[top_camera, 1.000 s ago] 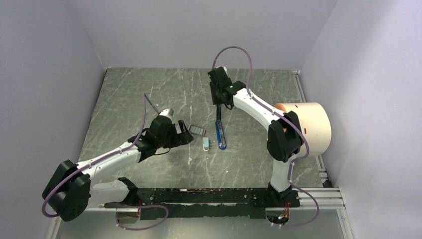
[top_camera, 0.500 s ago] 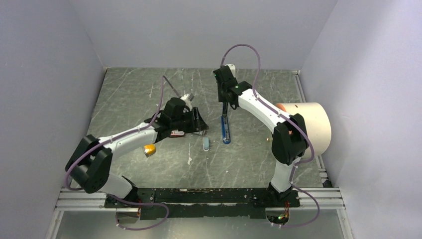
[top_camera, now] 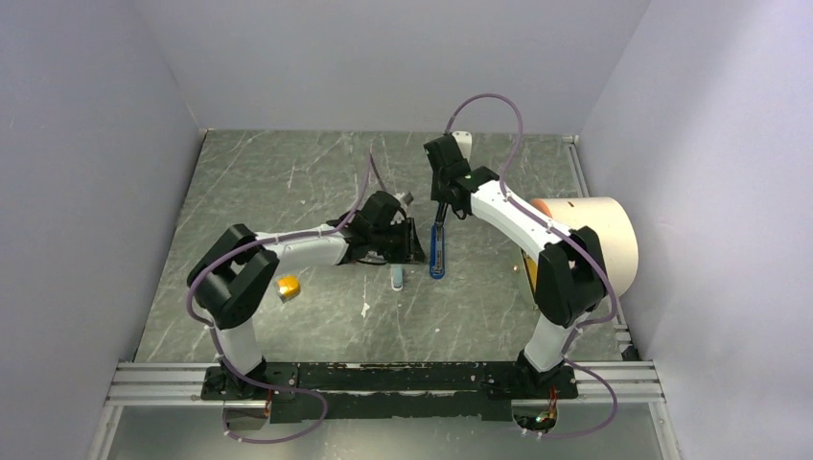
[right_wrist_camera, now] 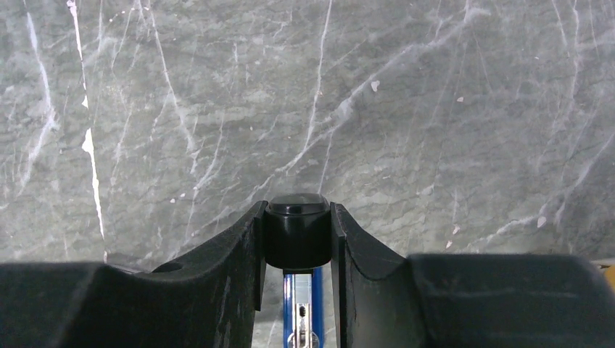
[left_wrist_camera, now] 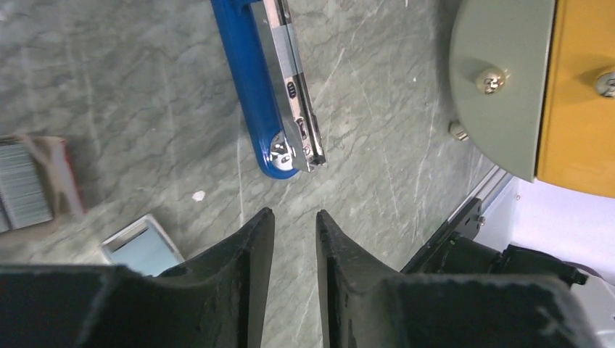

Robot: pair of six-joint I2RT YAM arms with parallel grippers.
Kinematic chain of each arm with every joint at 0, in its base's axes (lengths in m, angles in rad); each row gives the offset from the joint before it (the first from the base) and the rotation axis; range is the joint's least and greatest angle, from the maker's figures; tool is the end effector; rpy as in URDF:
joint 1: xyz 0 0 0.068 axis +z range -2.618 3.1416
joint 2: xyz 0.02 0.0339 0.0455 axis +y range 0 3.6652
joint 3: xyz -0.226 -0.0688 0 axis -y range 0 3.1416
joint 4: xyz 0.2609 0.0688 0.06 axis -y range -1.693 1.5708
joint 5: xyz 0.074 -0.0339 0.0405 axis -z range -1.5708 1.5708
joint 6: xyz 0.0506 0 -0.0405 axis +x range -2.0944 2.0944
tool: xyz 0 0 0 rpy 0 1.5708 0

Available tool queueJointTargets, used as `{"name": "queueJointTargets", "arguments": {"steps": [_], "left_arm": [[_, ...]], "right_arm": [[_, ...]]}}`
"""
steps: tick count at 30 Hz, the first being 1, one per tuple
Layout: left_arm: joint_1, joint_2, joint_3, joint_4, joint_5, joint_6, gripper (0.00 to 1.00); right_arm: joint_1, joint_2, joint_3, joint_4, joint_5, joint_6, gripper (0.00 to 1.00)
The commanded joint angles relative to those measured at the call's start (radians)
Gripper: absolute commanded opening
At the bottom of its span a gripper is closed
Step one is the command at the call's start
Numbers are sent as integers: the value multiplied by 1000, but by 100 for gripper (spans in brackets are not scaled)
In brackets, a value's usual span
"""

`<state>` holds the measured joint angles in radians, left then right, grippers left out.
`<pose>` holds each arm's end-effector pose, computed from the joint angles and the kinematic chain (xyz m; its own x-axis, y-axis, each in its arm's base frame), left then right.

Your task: Load the staples into the stapler

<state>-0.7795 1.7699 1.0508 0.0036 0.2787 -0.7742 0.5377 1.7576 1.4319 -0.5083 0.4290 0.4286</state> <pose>0.2698 -0.2862 0.1279 -0.9093 -0.0464 -0.4135 0.2626 0.7069 -0.6567 0.3621 0.1914 0.2200 -0.6724 0.0391 -0.7392 0.0591 0.9983 -0.0010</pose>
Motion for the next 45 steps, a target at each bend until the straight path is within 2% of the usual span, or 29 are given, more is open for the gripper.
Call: {"name": "queueJointTargets", "arguments": {"steps": [1, 6, 10, 24, 30, 37, 45], "left_arm": [[-36, 44, 74, -22, -27, 4, 31], [-47, 113, 93, -45, -58, 12, 24], [-52, 166, 101, -22, -22, 11, 24], [-53, 230, 98, -21, -27, 22, 25], [-52, 253, 101, -66, -72, 17, 18], [-51, 257, 96, -92, -106, 15, 17], [-52, 266, 100, -108, -118, 15, 16]], "right_arm": [[-3, -62, -40, 56, -18, 39, 25], [-4, -82, -73, 83, -53, 35, 24], [-3, -82, -79, 84, -66, 38, 24], [-4, -89, -92, 79, -95, 54, 24], [-3, -107, -114, 74, -124, 65, 24], [-2, -116, -110, -55, -126, 118, 22], [5, -165, -161, -93, -170, 142, 21]]}}
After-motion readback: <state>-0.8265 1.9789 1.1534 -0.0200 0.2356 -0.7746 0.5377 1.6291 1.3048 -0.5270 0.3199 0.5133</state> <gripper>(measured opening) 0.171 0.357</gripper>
